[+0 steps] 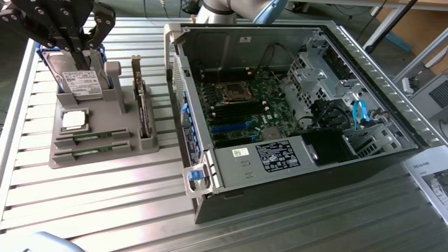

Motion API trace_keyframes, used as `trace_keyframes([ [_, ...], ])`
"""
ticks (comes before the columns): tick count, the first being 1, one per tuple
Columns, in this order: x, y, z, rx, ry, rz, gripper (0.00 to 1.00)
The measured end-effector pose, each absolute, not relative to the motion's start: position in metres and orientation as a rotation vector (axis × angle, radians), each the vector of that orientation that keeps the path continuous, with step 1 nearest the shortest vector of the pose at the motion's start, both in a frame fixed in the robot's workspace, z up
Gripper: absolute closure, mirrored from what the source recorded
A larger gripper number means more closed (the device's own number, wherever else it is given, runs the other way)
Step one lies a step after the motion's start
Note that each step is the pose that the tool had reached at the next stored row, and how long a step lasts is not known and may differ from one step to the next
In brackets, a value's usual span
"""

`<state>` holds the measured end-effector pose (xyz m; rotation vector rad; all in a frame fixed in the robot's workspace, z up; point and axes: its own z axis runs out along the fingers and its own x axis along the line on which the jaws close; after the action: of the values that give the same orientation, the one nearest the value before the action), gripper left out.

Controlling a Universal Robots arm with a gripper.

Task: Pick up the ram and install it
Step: 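Pick up the ram and move it above insertion slot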

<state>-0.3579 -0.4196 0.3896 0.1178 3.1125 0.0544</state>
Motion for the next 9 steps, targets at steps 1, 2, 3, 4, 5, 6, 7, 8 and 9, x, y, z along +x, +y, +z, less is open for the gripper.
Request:
trace_keyframes([
  [1, -0.3579, -0.4196, 0.3896, 0.118, 3.112, 0.054, 0.90],
  [2, -0.3579, -0.4196, 0.3896, 0.118, 3.112, 0.054, 0.90],
  [3, -0.3579, -0.4196, 0.3896, 0.118, 3.113, 0.054, 0.90],
  [4, -0.3579, -0.4196, 0.3896, 0.118, 3.112, 0.054, 0.90],
  [5, -0.3579, -0.4196, 0.3895, 0.115, 3.113, 0.054, 0.90],
  [6, -0.3579, -0.4196, 0.3895, 0.111, 3.113, 0.055, 0.90],
  [7, -0.3579, -0.4196, 0.3895, 0.098, 3.113, 0.055, 0.90],
  [8, -0.3579, -0.4196, 0.3896, 0.080, 3.114, 0.055, 0.90],
  [9, -0.3579, -0.4196, 0.3896, 0.054, 3.115, 0.055, 0.90],
])
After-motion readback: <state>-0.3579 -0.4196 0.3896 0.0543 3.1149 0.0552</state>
